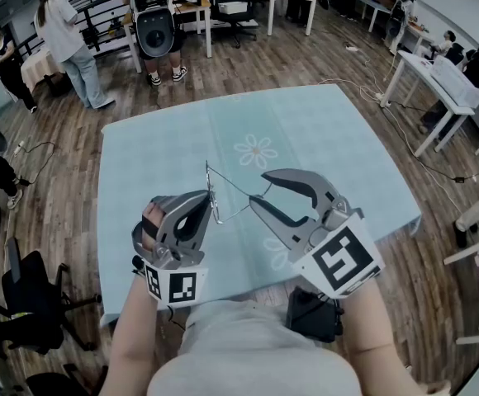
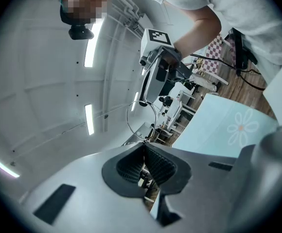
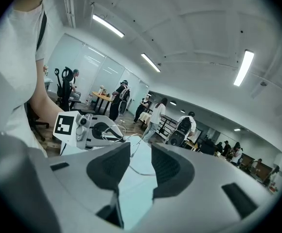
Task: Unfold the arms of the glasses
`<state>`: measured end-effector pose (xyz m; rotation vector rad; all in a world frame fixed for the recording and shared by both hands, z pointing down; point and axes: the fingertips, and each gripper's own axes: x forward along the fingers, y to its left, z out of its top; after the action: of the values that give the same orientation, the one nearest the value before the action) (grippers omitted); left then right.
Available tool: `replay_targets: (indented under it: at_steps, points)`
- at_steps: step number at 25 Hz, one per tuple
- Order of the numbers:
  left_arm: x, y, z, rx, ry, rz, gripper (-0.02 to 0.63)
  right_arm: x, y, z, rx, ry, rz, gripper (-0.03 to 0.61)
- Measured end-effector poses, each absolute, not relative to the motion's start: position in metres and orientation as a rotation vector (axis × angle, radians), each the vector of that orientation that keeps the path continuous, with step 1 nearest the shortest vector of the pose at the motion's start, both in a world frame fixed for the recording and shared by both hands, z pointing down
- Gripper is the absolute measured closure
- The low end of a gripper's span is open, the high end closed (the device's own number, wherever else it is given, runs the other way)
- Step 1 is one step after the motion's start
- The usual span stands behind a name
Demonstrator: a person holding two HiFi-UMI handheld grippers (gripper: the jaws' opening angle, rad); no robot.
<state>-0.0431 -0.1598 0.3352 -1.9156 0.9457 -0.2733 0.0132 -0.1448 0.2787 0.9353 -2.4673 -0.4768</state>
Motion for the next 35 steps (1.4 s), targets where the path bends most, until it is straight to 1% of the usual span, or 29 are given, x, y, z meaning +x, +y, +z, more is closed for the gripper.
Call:
replay_targets:
  at_steps: [7,16,23,25,30,32,35]
  points:
    - [-0.042,-0.158,0.336,-1.917,0.943,-0.272,0.604,0.028,-0.153,0.283,0.987,-2.450,-0.452,0.398]
    - [-0.042,-0.153,0.336,-1.910,0.935,-0.240,0.604,0.043,-0.160,0.289,0.989,-2.529,-0.326,0.360]
    - [-0.042,-0.151,0.334,-1.911,0.935,-0.226,0.604,0.047,-0.163,0.296,0.929,-2.609,-0.164,0.359]
    - [-0.042,-0.150,0.334,-1.912,0.938,-0.226,0.604,0.047,-0.162,0.299,0.917,-2.609,-0.136,0.370]
    - [-0.047,-0.149,0.334,-1.914,0.956,-0.229,0.604,0.048,-0.156,0.304,0.902,-2.584,-0.127,0.445]
    - [-0.051,-0.151,0.335,-1.914,0.964,-0.233,0.604,0.048,-0.154,0.305,0.899,-2.575,-0.124,0.487]
    - [-0.053,-0.153,0.337,-1.911,0.967,-0.242,0.604,0.049,-0.153,0.306,0.889,-2.577,-0.105,0.502]
